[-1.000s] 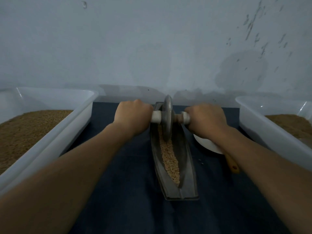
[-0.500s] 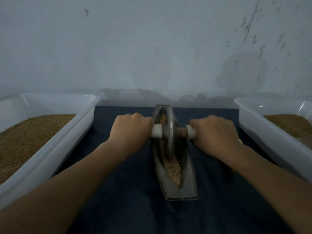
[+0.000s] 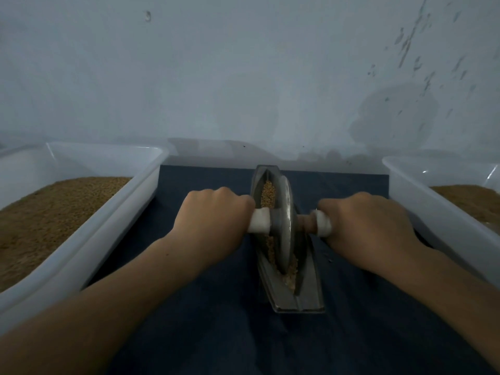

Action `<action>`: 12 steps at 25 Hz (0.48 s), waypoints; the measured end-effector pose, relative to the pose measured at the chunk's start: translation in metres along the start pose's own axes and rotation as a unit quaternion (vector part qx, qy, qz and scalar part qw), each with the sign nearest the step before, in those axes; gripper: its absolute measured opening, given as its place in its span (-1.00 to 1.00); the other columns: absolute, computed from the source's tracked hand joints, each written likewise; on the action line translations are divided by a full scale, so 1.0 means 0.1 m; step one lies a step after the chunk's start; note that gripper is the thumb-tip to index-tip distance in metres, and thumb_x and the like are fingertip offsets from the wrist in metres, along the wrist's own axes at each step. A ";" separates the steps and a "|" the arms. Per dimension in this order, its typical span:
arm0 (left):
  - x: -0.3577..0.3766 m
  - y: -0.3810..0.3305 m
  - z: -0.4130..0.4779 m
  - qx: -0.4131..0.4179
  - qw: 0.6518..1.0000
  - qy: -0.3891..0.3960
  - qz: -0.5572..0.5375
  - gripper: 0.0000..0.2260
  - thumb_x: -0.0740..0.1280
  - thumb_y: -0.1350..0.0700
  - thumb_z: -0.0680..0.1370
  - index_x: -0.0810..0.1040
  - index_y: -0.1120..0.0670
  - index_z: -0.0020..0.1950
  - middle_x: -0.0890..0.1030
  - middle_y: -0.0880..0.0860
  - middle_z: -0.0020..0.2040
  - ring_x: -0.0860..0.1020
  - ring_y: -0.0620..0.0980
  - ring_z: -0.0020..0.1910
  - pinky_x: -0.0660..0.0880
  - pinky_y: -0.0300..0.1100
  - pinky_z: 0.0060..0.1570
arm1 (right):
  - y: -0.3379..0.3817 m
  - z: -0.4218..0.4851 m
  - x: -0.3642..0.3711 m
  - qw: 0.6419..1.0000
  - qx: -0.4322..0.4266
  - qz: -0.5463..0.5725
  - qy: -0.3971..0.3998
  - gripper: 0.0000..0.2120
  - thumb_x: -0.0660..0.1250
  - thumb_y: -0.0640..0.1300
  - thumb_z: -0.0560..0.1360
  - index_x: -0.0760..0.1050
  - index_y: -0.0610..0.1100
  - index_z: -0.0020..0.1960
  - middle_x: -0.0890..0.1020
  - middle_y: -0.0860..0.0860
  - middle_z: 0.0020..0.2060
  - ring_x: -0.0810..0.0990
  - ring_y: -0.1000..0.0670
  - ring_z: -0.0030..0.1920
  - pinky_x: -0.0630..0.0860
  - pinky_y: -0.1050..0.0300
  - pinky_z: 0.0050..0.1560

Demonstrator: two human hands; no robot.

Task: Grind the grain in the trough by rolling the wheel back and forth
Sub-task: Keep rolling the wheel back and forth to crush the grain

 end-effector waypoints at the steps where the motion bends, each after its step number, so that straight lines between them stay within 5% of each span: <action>1: 0.03 0.00 0.03 -0.008 1.000 0.017 0.001 -0.61 0.48 -0.02 0.36 0.22 -0.07 -0.20 0.11 -0.09 -0.41 0.13 -0.06 -0.50 -0.04 -0.20 -0.49 | 0.00 0.04 0.02 1.000 0.008 0.000 0.009 -0.39 0.55 0.00 0.20 0.03 0.14 -0.37 0.18 0.18 -0.53 0.22 0.09 -0.56 -0.02 0.33 -0.44; 7: 0.30 0.06 0.70 -0.053 0.997 0.059 0.010 -0.91 0.33 0.10 0.52 0.55 0.02 0.01 0.53 0.02 -0.20 0.53 0.08 -0.28 0.32 -0.07 -0.36 | -0.05 0.68 0.38 0.988 0.109 0.063 0.093 -0.79 0.34 0.02 0.49 0.36 0.07 -0.25 0.57 0.05 -0.24 0.56 -0.08 -0.19 0.37 0.10 -0.28; 10: 0.23 0.06 0.63 -0.051 0.997 0.061 -0.008 -0.91 0.35 0.09 0.51 0.54 0.01 0.01 0.41 0.00 -0.27 0.45 0.06 -0.31 0.31 -0.08 -0.36 | -0.06 0.62 0.33 0.990 0.096 0.063 0.087 -0.83 0.33 0.02 0.49 0.38 0.08 -0.23 0.56 0.05 -0.23 0.53 -0.08 -0.22 0.34 0.11 -0.30; 12: 0.18 0.02 0.33 -0.053 0.997 0.043 -0.028 -0.87 0.38 0.05 0.48 0.44 -0.02 -0.10 0.25 -0.06 -0.34 0.30 0.00 -0.39 0.22 -0.11 -0.40 | -0.03 0.39 0.23 0.997 0.051 0.022 0.047 -0.67 0.39 0.02 0.42 0.23 0.09 -0.32 0.44 0.10 -0.38 0.40 0.01 -0.39 0.19 0.18 -0.42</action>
Point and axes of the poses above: each hand's wrist, its own z-axis towards the middle knuckle, its own x-axis out of the palm, y = z × x, the point moved 2 cm from there along z, towards the middle knuckle
